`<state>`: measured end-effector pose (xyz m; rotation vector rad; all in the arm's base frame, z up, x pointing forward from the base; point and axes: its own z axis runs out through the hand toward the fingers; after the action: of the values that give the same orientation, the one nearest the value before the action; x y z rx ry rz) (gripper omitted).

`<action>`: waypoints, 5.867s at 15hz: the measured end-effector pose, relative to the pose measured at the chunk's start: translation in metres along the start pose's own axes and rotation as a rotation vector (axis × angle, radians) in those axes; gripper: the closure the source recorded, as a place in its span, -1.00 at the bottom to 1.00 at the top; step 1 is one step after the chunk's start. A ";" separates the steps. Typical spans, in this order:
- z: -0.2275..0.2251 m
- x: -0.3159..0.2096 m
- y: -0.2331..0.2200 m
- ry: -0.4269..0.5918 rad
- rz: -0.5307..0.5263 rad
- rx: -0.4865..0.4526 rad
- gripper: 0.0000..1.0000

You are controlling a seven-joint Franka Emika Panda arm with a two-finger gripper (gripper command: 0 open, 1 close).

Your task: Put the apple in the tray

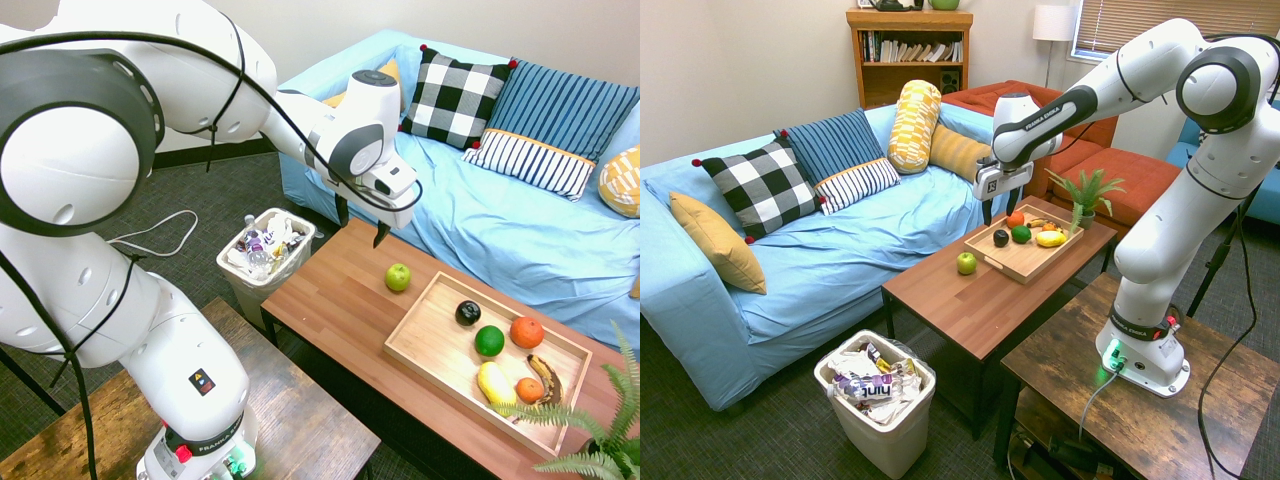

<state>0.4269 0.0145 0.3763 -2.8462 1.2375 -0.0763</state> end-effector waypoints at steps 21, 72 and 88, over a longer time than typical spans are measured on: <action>0.204 0.112 -0.111 0.073 0.262 -0.083 -1.00; 0.260 0.209 0.116 0.000 0.545 -0.141 1.00; 0.236 0.223 0.126 0.002 0.522 -0.084 -1.00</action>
<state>0.5008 -0.2309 0.1406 -2.4809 1.9729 -0.0098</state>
